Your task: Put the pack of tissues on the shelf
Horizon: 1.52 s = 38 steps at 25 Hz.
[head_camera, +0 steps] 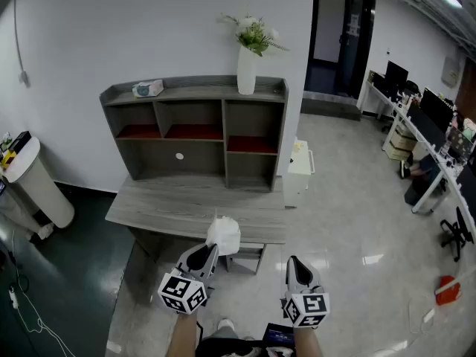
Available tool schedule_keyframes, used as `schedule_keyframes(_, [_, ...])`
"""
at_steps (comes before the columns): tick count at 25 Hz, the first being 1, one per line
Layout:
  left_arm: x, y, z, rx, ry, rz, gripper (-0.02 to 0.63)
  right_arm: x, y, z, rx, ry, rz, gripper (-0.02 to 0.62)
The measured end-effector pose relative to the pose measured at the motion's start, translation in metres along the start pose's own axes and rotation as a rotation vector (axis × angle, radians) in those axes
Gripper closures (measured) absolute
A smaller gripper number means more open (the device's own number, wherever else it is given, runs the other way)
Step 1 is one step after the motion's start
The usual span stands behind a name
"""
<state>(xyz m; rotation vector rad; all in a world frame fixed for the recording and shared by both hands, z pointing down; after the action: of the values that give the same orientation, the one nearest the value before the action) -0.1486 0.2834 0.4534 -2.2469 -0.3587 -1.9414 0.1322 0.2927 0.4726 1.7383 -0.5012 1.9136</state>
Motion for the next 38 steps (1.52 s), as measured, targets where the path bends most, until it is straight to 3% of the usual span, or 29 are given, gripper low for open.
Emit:
schedule_keyframes(24, [0.01,0.004,-0.007,-0.002,-0.043,0.003,0.572,0.014,0.016,0.004,-0.081,0.015,-0.071,0.592])
schedule_keyframes(31, [0.007,0.065,-0.017,0.012,-0.048,0.018,0.572,0.008,0.059,0.044,-0.054,0.016,-0.062,0.592])
schedule_keyframes(38, [-0.003,0.177,-0.042,0.049,-0.04,0.009,0.572,-0.006,0.144,0.111,-0.022,0.031,-0.084,0.592])
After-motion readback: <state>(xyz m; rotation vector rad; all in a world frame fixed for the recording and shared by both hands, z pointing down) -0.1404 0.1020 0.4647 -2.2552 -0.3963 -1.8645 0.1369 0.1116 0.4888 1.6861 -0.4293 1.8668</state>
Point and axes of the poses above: the fingertips, and each gripper's own axes: y forward along the fingers, z to its right, x out of its underside, the point moved 8 cm from there along -y, backward along the fingers, and after that the axes turned 11 degrees about -x, right-handed, at the moved point
